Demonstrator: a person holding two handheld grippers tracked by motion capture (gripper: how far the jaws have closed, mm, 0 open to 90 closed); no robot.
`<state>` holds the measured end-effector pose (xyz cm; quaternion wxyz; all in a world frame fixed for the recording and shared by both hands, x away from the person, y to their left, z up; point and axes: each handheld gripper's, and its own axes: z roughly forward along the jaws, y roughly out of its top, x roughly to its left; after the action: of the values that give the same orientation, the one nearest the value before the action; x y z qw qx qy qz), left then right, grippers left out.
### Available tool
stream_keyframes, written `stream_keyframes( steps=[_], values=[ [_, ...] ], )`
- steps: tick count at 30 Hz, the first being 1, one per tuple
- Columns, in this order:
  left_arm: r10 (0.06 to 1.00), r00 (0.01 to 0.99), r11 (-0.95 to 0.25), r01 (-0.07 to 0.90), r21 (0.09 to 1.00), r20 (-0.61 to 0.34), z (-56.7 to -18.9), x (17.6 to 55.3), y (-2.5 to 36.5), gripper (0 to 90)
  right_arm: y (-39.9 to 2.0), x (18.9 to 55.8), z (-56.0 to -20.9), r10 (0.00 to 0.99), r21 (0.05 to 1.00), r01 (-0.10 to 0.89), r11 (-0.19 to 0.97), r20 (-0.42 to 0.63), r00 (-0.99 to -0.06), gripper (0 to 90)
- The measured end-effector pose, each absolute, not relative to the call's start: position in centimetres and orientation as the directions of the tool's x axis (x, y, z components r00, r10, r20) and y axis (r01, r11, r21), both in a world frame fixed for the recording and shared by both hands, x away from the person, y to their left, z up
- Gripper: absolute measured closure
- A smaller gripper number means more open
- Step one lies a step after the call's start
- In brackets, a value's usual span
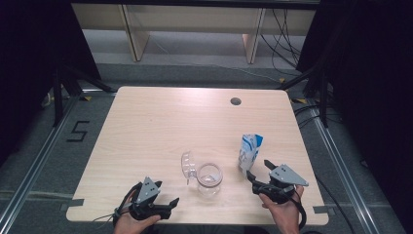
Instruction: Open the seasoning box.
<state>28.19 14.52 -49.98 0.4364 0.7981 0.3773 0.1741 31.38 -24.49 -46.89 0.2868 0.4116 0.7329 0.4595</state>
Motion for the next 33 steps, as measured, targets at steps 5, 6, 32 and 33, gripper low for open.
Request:
stream_keyframes(
  steps=[5, 6, 32, 33],
  values=[
    [0.752, 0.656, -0.330, 0.452, 0.829, -0.058, -50.0, 28.2, 14.5, 17.5, -24.1, 32.2, -47.4, 0.865, 0.906, 0.355, 0.230, -0.024, -0.502, 24.7],
    [0.750, 0.659, -0.326, 0.451, 0.831, -0.064, -50.1, 28.2, 14.5, 17.5, -24.1, 32.3, -47.6, 0.866, 0.908, 0.348, 0.235, -0.033, -0.500, 24.3],
    [0.741, 0.670, -0.353, 0.443, 0.824, -0.043, -50.0, 28.2, 14.6, 17.5, -22.6, 35.1, -49.2, 0.875, 0.922, 0.322, 0.216, -0.036, -0.483, 21.0],
    [0.750, 0.659, -0.335, 0.448, 0.829, -0.053, -50.0, 28.2, 14.5, 17.5, -22.6, 35.0, -49.2, 0.875, 0.917, 0.331, 0.223, -0.039, -0.482, 20.9]
  ],
)
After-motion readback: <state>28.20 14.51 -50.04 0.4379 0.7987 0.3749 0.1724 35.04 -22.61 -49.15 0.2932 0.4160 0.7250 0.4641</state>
